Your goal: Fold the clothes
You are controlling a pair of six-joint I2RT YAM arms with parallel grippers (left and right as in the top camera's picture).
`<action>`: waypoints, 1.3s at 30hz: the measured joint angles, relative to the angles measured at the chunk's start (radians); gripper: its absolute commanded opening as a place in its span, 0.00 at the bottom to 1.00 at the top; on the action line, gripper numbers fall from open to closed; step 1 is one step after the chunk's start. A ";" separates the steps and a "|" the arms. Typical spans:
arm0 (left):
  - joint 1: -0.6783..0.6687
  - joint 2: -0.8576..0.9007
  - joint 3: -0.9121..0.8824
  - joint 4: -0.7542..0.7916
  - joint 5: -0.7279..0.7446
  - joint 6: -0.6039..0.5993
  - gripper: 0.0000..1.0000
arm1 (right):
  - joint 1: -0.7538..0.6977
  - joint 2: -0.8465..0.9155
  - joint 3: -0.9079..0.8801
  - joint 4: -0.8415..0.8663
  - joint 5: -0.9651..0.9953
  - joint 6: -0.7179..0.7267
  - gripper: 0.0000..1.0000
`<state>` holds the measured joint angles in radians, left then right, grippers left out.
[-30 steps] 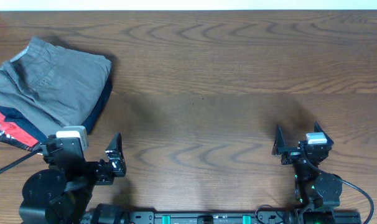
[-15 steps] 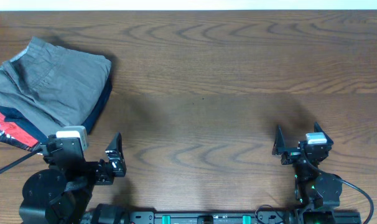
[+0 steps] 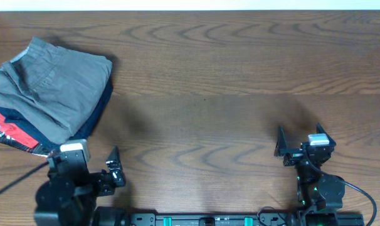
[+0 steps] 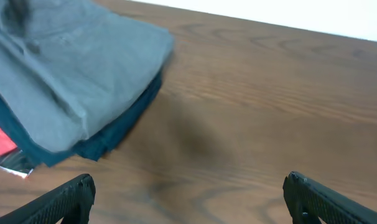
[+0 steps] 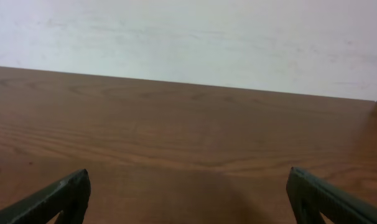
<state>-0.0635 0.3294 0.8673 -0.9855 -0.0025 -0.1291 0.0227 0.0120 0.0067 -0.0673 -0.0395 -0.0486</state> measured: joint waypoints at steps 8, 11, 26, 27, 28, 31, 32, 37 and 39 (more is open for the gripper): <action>0.017 -0.198 -0.373 0.288 -0.005 0.003 0.98 | 0.000 0.000 0.000 0.000 -0.006 0.000 0.99; 0.017 -0.248 -0.495 0.420 -0.005 0.003 0.98 | 0.000 0.000 0.000 0.000 -0.006 0.000 0.99; 0.017 -0.319 -0.813 1.003 -0.005 0.068 0.98 | 0.000 0.000 0.000 0.000 -0.007 0.000 0.99; 0.017 -0.320 -0.831 1.022 -0.005 0.074 0.98 | 0.000 0.000 0.000 0.000 -0.007 0.000 0.99; 0.017 -0.320 -0.846 1.018 -0.005 0.078 0.98 | 0.000 0.000 0.000 0.000 -0.007 0.000 0.99; 0.017 -0.318 -0.861 0.996 -0.004 0.082 0.98 | 0.000 0.000 0.000 0.000 -0.006 0.000 0.99; 0.017 -0.319 -0.861 0.990 -0.005 0.082 0.98 | 0.000 0.000 0.000 0.000 -0.007 0.000 0.99; 0.017 -0.319 -0.851 0.963 0.004 0.082 0.98 | 0.000 0.000 0.000 0.000 -0.007 0.000 0.99; 0.017 -0.319 -0.850 0.961 0.007 0.082 0.98 | 0.000 0.000 0.000 0.000 -0.007 0.000 0.99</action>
<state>-0.0463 0.0101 0.0174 -0.0242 0.0044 -0.0475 0.0227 0.0120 0.0067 -0.0673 -0.0467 -0.0486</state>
